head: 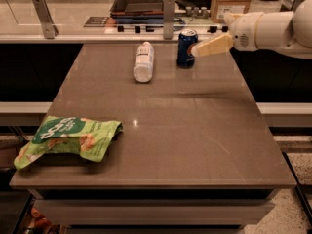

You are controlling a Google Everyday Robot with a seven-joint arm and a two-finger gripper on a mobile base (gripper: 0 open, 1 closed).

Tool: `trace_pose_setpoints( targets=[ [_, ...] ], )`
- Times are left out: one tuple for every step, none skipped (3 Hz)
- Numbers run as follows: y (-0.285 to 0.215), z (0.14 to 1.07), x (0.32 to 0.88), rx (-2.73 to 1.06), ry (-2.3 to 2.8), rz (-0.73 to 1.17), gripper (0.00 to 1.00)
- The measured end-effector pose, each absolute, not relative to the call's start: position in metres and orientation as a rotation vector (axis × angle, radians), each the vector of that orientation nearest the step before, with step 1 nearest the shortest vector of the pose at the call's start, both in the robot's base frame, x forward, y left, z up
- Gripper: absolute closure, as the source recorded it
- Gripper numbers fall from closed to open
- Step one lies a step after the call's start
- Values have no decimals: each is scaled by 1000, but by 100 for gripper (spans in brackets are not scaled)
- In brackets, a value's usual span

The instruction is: Move pepsi can near green rice chip bag

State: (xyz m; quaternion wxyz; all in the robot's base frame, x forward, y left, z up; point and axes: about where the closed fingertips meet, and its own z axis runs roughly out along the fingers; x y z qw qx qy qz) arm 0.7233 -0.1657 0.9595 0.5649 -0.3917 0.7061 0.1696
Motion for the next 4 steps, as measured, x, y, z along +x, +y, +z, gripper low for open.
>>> trace_pose_setpoints(
  targets=[
    [-154, 943, 744, -912, 1662, 469, 0],
    [-141, 928, 766, -913, 1660, 534, 0],
    [-133, 916, 784, -907, 1645, 588, 0],
    [-127, 906, 799, -898, 1620, 632, 0]
  ],
)
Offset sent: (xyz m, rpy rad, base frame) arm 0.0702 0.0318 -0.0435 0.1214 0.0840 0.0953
